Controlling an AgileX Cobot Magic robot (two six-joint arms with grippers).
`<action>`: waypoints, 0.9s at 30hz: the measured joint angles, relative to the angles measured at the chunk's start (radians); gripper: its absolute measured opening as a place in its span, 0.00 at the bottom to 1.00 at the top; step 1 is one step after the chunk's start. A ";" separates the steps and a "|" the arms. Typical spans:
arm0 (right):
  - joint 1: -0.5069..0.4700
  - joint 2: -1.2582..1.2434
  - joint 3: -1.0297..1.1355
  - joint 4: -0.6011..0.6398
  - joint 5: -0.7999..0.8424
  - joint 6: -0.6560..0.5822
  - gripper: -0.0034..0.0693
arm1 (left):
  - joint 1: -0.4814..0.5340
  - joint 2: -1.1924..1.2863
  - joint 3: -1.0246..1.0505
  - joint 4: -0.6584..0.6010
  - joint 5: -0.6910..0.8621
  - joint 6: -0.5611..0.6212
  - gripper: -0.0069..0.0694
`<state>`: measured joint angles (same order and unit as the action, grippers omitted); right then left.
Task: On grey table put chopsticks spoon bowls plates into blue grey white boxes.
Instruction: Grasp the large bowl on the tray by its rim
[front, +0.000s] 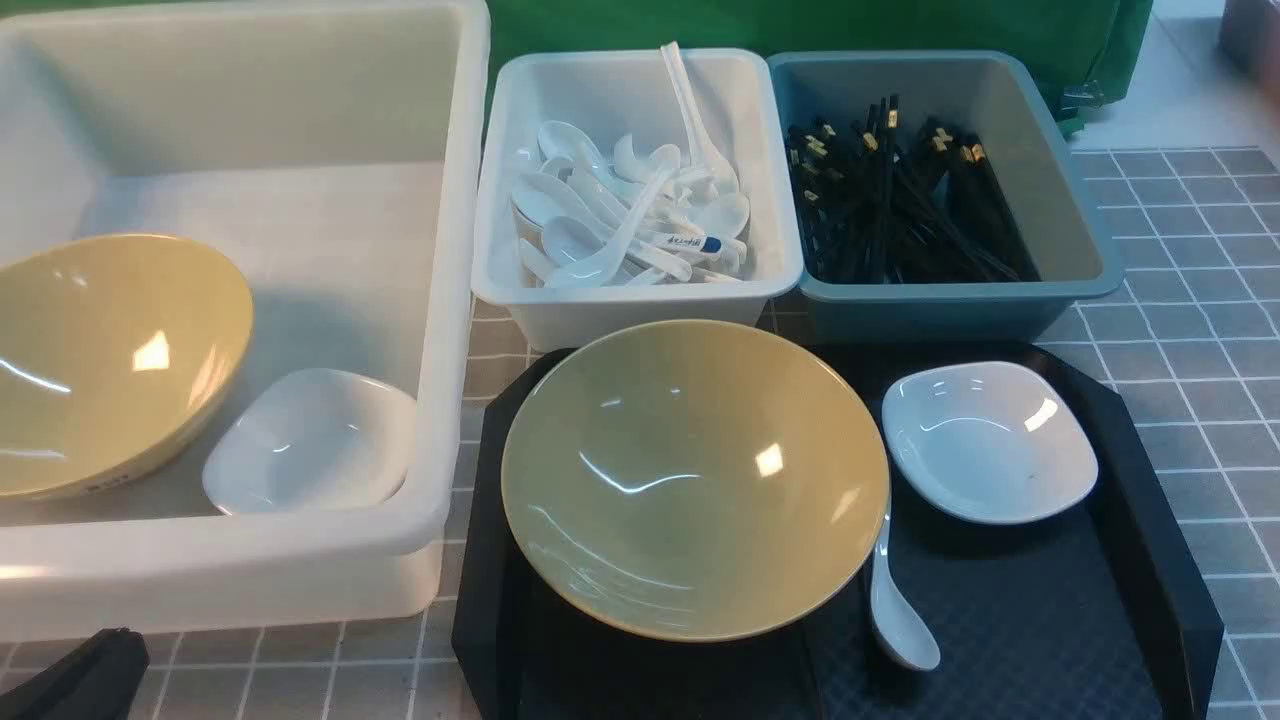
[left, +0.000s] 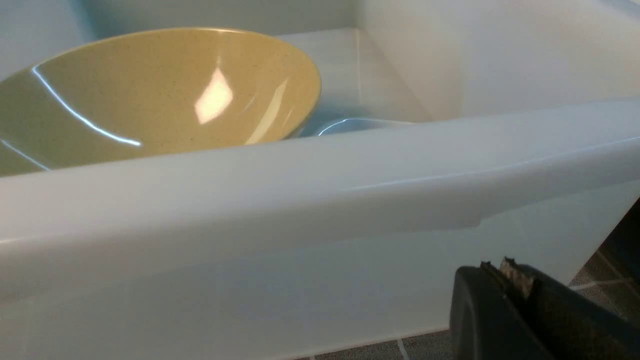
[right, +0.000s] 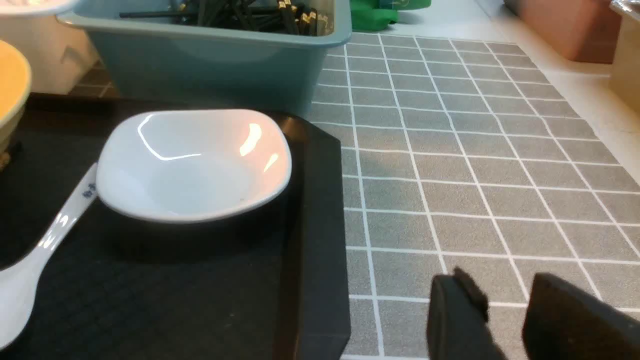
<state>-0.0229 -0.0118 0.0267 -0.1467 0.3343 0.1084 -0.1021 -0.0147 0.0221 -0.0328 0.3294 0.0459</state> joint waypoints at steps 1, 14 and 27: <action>0.000 0.000 0.000 0.000 0.000 0.000 0.37 | 0.000 0.000 0.000 0.000 0.000 0.000 0.08; 0.000 0.000 0.000 0.000 0.000 0.000 0.37 | 0.000 0.000 0.000 0.000 0.000 0.000 0.08; 0.000 0.000 0.000 0.000 0.000 0.000 0.38 | 0.000 0.000 0.000 0.012 -0.001 0.006 0.08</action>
<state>-0.0229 -0.0118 0.0267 -0.1467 0.3343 0.1084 -0.1021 -0.0147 0.0221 -0.0206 0.3284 0.0516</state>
